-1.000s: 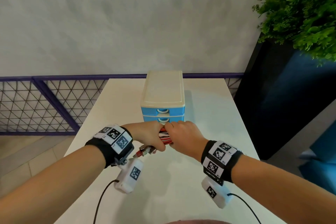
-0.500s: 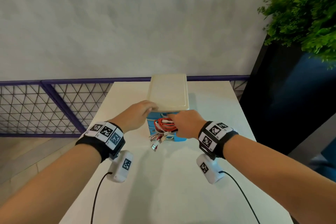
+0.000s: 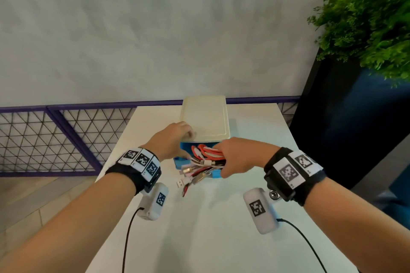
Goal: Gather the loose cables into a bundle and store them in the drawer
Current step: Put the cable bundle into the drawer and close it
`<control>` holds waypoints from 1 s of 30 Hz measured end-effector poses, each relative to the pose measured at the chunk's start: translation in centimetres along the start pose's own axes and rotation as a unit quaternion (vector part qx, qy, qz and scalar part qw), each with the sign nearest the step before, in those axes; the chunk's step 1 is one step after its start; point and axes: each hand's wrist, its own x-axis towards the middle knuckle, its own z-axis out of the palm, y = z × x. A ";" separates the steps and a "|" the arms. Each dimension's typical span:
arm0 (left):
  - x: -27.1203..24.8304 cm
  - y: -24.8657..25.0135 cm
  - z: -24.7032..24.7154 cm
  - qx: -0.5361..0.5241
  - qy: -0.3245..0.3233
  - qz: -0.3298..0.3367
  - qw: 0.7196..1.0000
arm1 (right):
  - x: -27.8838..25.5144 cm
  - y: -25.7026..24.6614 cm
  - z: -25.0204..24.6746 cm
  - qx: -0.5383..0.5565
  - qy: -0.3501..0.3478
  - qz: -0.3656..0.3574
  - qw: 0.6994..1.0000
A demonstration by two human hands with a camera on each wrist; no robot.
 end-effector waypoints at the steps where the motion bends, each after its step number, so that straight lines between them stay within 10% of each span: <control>1: 0.0 -0.1 0.1 0.007 -0.007 0.005 1.000 | -0.1 0.2 -0.7 -0.003 0.016 0.015 1.000; 9: -1.5 -0.4 0.5 0.018 -0.144 0.019 0.989 | 1.3 -0.8 -1.9 -0.106 0.098 0.160 0.977; 17: -2.3 -0.2 -1.8 -0.061 -0.180 0.005 0.982 | 2.5 -6.0 3.0 -0.240 0.018 0.199 0.950; 30: -2.2 -2.2 -0.6 -0.020 -0.170 0.113 0.979 | 6.5 -8.6 3.3 -0.149 -0.060 0.331 0.930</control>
